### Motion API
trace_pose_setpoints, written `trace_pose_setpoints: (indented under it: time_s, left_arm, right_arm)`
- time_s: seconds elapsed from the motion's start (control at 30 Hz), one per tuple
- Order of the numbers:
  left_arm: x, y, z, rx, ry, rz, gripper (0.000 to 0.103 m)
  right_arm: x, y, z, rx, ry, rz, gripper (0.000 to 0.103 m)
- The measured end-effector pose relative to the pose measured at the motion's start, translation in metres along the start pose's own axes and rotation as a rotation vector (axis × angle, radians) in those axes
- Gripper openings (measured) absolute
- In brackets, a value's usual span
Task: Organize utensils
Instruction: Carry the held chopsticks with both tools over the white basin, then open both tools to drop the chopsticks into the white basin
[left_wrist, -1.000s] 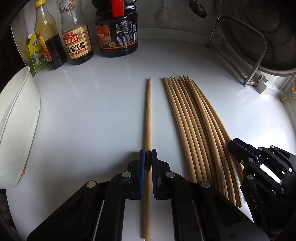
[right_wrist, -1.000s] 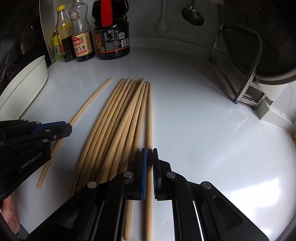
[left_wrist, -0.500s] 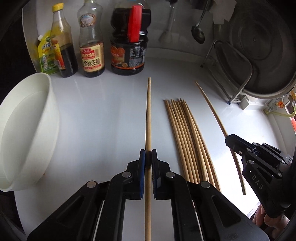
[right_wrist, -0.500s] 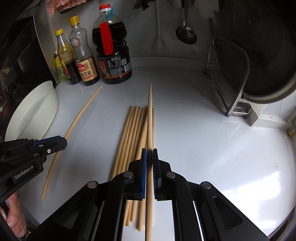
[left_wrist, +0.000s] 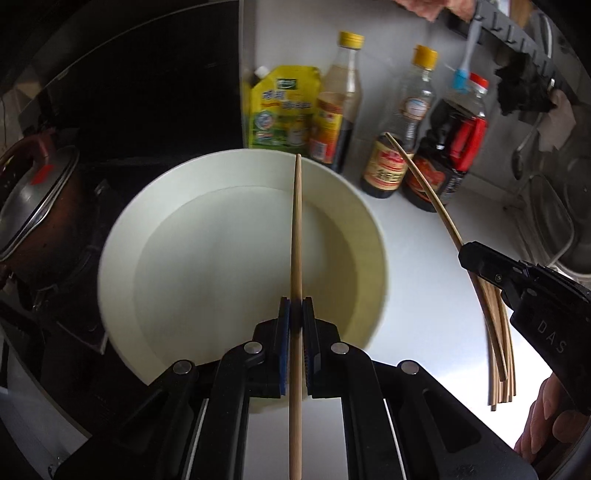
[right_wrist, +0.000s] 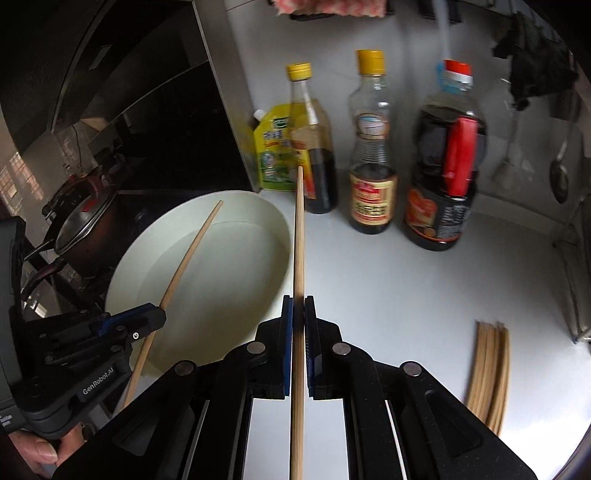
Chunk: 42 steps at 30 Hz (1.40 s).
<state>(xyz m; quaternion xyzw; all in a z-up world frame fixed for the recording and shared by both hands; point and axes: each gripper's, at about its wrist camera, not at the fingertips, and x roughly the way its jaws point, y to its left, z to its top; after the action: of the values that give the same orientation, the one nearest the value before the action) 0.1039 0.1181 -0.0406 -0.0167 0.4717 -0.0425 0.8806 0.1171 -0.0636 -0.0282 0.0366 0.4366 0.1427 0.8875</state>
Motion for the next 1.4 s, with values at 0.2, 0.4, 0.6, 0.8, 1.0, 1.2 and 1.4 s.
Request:
trace_pose_setpoints:
  time_s: [0.2, 0.4, 0.6, 0.8, 1.0, 1.2, 1.4]
  left_arm:
    - [0.029, 0.051, 0.015, -0.048, 0.026, 0.028, 0.007]
    - [0.057, 0.075, 0.023, -0.091, 0.063, 0.036, 0.007]
    - [0.075, 0.080, 0.025, -0.093, 0.088, 0.024, 0.007]
    - [0.086, 0.082, 0.028, -0.098, 0.107, 0.023, 0.007]
    - [0.078, 0.082, 0.029, -0.090, 0.073, 0.045, 0.038]
    - [0.061, 0.088, 0.026, -0.103, 0.049, 0.059, 0.052]
    - [0.048, 0.089, 0.018, -0.118, 0.045, 0.060, 0.054]
  right_arm:
    - [0.059, 0.050, 0.026, -0.033, 0.064, 0.047, 0.006]
    - [0.105, 0.065, 0.026, -0.015, 0.164, 0.029, 0.006]
    - [0.130, 0.066, 0.021, 0.012, 0.226, 0.020, 0.006]
    - [0.136, 0.067, 0.019, 0.015, 0.239, 0.011, 0.006]
    - [0.130, 0.063, 0.019, 0.033, 0.221, 0.021, 0.009]
    - [0.112, 0.063, 0.018, 0.030, 0.183, 0.002, 0.010]
    - [0.095, 0.064, 0.011, 0.023, 0.168, -0.001, 0.013]
